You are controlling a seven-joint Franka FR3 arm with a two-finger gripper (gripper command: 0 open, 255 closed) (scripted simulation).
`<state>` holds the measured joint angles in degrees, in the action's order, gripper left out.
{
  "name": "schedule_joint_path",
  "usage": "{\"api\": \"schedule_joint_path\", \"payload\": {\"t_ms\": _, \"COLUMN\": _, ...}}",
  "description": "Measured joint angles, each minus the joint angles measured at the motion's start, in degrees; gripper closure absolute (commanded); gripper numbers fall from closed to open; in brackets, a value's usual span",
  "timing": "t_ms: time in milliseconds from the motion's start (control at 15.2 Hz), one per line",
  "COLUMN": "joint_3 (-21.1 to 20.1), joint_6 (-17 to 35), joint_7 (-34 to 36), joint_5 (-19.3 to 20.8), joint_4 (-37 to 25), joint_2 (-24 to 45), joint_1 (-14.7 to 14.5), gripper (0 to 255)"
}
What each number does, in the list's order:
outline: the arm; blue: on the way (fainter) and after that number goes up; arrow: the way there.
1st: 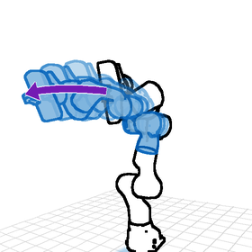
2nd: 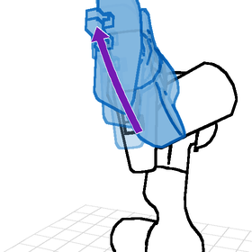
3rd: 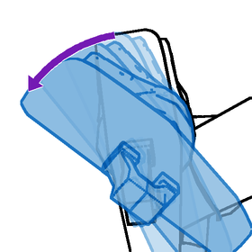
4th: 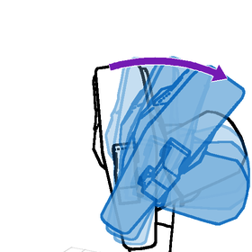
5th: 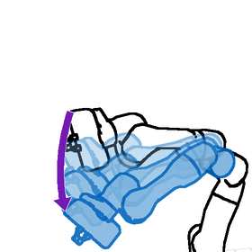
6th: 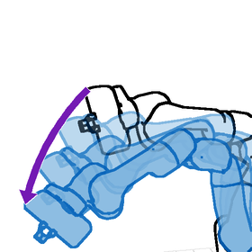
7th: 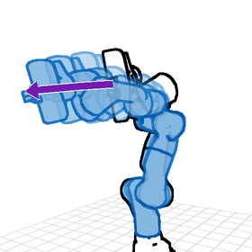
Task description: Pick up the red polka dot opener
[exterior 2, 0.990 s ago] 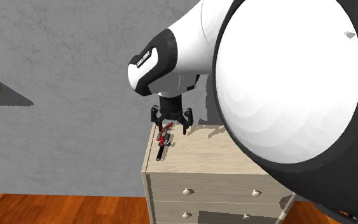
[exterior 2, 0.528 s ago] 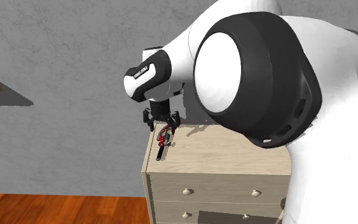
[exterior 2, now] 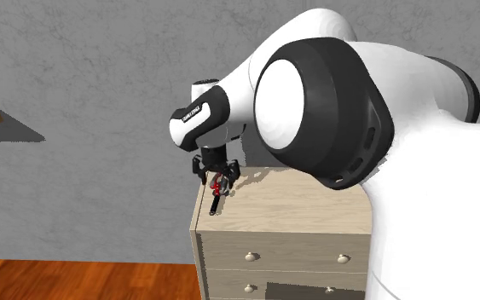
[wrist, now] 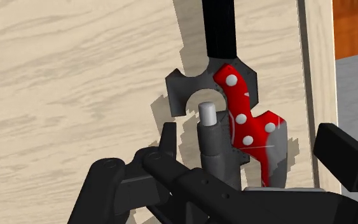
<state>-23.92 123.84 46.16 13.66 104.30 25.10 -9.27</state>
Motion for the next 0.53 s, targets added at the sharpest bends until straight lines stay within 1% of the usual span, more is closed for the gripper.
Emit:
{"api": "schedule_joint_path", "payload": {"t_ms": 66, "joint_3": 0.1, "joint_6": 0.3, "joint_7": 0.0, "joint_5": 0.1, "joint_4": 0.1, "joint_2": 0.1, "joint_1": 0.0, "gripper": 0}}
{"api": "schedule_joint_path", "payload": {"t_ms": 132, "joint_3": 0.1, "joint_6": 0.4, "joint_7": 0.1, "joint_5": 0.1, "joint_4": 0.1, "joint_2": 0.3, "joint_1": 0.0, "gripper": 255}}
{"api": "schedule_joint_path", "payload": {"t_ms": 528, "joint_3": 0.0, "joint_6": 0.5, "joint_7": 0.1, "joint_5": 0.2, "joint_4": 0.0, "joint_2": 0.2, "joint_1": -0.1, "gripper": 255}}
